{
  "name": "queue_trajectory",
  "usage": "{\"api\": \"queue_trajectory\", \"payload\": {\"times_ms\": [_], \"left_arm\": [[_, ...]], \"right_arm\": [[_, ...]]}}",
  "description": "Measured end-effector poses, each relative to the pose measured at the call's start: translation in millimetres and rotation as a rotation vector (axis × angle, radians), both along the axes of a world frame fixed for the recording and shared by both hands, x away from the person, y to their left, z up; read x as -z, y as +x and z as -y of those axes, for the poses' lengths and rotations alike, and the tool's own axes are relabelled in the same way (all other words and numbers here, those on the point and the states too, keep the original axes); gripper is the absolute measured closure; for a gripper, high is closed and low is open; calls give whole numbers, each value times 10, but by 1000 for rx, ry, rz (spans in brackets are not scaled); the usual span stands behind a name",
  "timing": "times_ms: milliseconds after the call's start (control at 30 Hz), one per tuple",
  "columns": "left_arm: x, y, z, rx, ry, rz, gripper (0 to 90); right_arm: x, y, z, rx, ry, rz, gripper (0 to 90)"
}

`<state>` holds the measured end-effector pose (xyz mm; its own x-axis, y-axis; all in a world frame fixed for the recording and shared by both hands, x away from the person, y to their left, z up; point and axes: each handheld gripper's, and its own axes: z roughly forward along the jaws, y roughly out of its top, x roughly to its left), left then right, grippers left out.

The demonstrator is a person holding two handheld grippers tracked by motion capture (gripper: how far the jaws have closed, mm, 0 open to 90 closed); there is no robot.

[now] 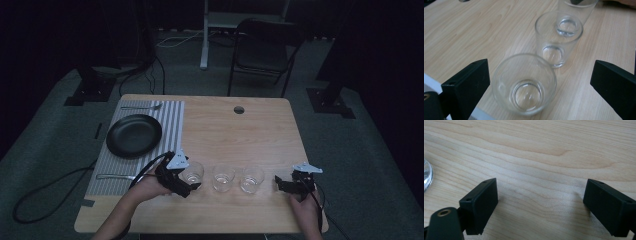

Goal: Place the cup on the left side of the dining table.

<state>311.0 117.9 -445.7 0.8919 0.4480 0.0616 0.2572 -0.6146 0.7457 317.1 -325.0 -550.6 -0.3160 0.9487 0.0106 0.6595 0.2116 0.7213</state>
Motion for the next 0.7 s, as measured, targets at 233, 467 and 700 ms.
{"api": "queue_trajectory", "payload": {"times_ms": [233,467,700], "left_arm": [[-11,26,165,37,14,-2,28],[1,83,306,55,42,-13,28],[19,118,462,80,70,-20,28]], "right_arm": [[0,0,0,0,0,0,119],[0,0,0,0,0,0,119],[0,0,0,0,0,0,119]]}}
